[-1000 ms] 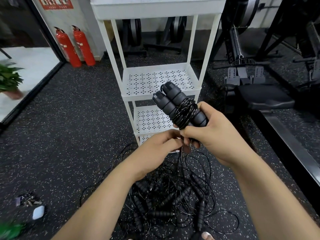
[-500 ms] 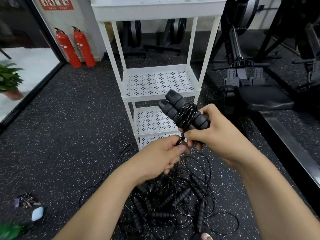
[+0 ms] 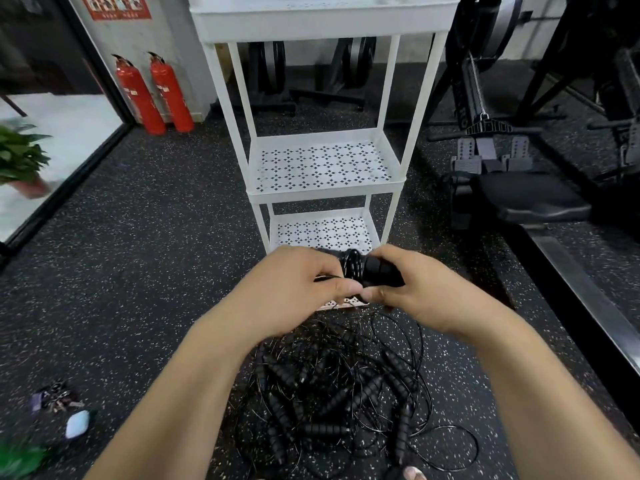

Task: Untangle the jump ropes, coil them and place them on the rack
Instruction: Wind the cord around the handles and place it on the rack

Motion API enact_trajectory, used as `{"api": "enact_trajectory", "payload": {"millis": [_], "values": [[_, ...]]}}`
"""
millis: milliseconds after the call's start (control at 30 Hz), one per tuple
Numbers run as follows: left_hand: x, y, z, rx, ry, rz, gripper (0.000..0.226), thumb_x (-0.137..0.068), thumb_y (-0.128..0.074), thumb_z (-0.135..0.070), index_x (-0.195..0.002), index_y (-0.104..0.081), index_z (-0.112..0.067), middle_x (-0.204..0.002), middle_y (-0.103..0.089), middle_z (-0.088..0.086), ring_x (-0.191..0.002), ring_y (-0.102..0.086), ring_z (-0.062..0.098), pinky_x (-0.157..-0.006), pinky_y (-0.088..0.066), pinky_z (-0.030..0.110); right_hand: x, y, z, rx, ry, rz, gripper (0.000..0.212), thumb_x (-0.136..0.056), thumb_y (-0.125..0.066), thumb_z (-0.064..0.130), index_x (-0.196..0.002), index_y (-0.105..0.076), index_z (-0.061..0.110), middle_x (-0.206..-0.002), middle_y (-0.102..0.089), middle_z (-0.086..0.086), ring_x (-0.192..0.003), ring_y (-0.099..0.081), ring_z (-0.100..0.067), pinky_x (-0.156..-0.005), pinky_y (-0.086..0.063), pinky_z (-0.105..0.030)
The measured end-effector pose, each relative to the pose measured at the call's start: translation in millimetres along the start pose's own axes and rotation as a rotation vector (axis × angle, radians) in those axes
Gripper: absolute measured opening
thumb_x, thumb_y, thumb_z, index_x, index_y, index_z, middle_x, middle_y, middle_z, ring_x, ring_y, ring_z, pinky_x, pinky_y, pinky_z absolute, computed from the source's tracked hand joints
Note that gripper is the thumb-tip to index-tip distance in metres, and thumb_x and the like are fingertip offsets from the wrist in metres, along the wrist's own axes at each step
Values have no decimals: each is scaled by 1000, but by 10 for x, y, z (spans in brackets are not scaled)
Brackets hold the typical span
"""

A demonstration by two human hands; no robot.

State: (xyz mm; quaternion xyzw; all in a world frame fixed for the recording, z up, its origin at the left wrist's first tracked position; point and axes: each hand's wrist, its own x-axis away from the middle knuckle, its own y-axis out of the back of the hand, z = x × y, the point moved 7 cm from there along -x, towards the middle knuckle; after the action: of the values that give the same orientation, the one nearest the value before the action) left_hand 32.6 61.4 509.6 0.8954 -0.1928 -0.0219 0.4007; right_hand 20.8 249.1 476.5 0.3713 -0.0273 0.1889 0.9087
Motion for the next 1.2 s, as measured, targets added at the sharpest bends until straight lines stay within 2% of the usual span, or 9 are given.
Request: {"api": "enact_trajectory", "payload": {"millis": [100, 300, 433, 600, 700, 767, 833, 900, 1200], "values": [[0, 82, 14, 50, -23, -46, 31, -88, -80, -55, -74, -75, -28, -53, -56, -6, -45, -40, 5, -48, -29, 25, 24, -197, 103, 56, -5, 105, 14, -101, -74, 33, -107, -62, 34, -74, -76, 8, -65, -73, -11, -63, -53, -25], [-29, 134, 138, 186, -25, -47, 34, -73, -92, -52, -75, -76, -22, -73, -72, 10, -62, -58, 13, -62, -49, 34, 170, -402, 295, 91, 76, 363, 12, -107, -65, 29, -110, -54, 31, -88, -77, 0, -73, -73, -14, -73, -61, -35], [-54, 131, 241, 348, -42, 9, 36, -65, -93, -49, -73, -75, -19, -72, -67, 17, -66, -51, 20, -66, -41, 33, 328, -367, 372, -107, 106, 509, 18, -107, -68, 26, -123, -61, 24, -91, -77, -6, -75, -71, -17, -77, -59, -35], [-77, 96, 301, 518, -1, 103, 46, -70, -90, -67, -64, -75, -24, -60, -62, -6, -53, -50, 9, -53, -39, 23, 431, -236, 553, -528, 211, 580, 30, -107, -66, 10, -136, -64, 8, -100, -73, -3, -89, -69, -26, -73, -57, -34], [9, -15, 384, 591, 171, 11, 38, -68, -101, -12, -53, -68, -25, -39, -56, -11, -52, -58, 1, -47, -46, 13, 348, -119, 562, -700, 266, 446, 32, -106, -64, 5, -137, -63, 2, -101, -72, -7, -87, -68, -27, -70, -57, -30], [0, -146, 397, 634, 192, 77, 39, -99, -67, 4, -70, -58, -19, -48, -54, -10, -51, -50, 3, -52, -44, 20, 285, -40, 525, -785, 270, 314, 31, -104, -66, 5, -133, -64, -2, -102, -70, -15, -85, -67, -28, -67, -57, -30], [-71, -155, 385, 674, 225, 17, 38, -114, -43, -9, -77, -52, -12, -57, -37, -2, -48, -31, 9, -55, -21, 35, 222, 50, 441, -845, 233, 151, 34, -99, -67, 7, -131, -65, -3, -104, -70, -16, -83, -66, -28, -65, -56, -30], [-117, -178, 355, 676, 199, 16, 42, -115, -43, -36, -89, -62, -10, -62, -31, -2, -51, -22, 13, -55, -14, 36, 178, 179, 325, -886, 198, -24, 34, -97, -67, 8, -129, -65, -1, -103, -69, -17, -82, -66, -28, -64, -54, -31], [-40, -222, 295, 98, 160, 126, 34, -112, -43, -52, -104, -73, -38, -68, -49, -8, -59, -45, 12, -57, -40, 29, 70, 410, -97, -230, 31, -461, 22, -103, -71, 19, -119, -66, 34, -81, -75, 2, -68, -69, -12, -73, -56, -37]]}}
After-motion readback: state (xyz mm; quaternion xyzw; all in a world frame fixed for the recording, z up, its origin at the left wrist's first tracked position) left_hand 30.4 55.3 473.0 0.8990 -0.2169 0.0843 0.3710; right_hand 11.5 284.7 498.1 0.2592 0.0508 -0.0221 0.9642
